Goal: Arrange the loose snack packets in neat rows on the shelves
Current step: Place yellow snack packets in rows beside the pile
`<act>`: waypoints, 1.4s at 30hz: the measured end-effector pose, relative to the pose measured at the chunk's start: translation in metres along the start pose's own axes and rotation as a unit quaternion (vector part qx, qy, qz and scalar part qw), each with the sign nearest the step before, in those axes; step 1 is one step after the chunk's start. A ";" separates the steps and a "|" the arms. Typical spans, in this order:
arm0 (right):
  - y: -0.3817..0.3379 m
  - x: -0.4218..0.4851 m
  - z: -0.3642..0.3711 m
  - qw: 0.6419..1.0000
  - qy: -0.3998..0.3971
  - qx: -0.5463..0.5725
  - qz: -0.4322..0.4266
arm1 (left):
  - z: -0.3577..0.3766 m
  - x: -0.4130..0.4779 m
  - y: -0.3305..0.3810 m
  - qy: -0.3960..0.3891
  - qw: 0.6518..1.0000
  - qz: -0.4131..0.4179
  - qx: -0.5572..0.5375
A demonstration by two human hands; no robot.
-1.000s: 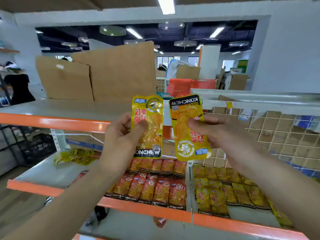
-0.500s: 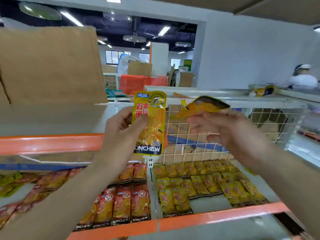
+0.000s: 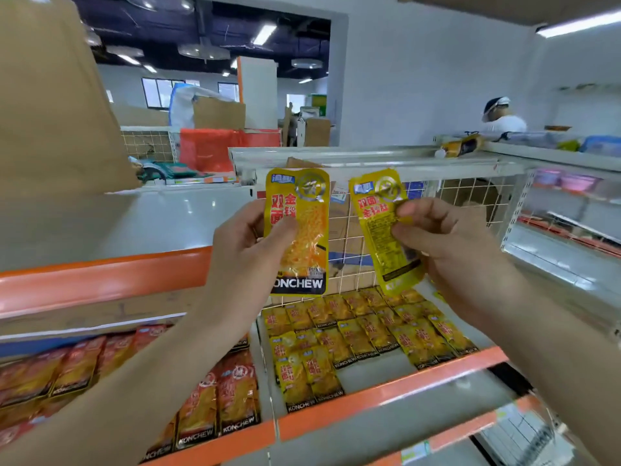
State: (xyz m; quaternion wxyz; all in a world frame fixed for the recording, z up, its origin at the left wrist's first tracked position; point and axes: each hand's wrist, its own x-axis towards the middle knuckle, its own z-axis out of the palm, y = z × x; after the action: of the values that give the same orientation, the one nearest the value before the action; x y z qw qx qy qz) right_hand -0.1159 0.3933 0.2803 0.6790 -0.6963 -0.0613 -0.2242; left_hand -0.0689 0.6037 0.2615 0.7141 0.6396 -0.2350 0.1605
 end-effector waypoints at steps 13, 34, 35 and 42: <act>0.000 0.038 -0.058 0.995 -0.094 0.031 0.008 | 0.076 0.015 0.001 0.039 0.999 0.002 0.037; 0.002 0.121 -0.159 0.952 -0.237 0.188 -0.057 | 0.188 0.040 0.033 0.132 0.978 0.105 0.126; 0.005 0.125 -0.160 0.950 -0.237 0.197 -0.058 | 0.190 0.041 0.031 0.127 0.978 0.104 0.132; 0.027 0.138 -0.171 0.958 -0.217 0.173 -0.071 | 0.203 0.053 0.007 0.123 0.981 0.089 0.120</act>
State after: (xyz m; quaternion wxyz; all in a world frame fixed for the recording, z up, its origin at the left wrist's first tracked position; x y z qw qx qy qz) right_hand -0.0219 0.1949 0.3064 0.7419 -0.5938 -0.2943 -0.1016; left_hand -0.0550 0.3997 0.3102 0.6387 0.6724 -0.1804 0.3277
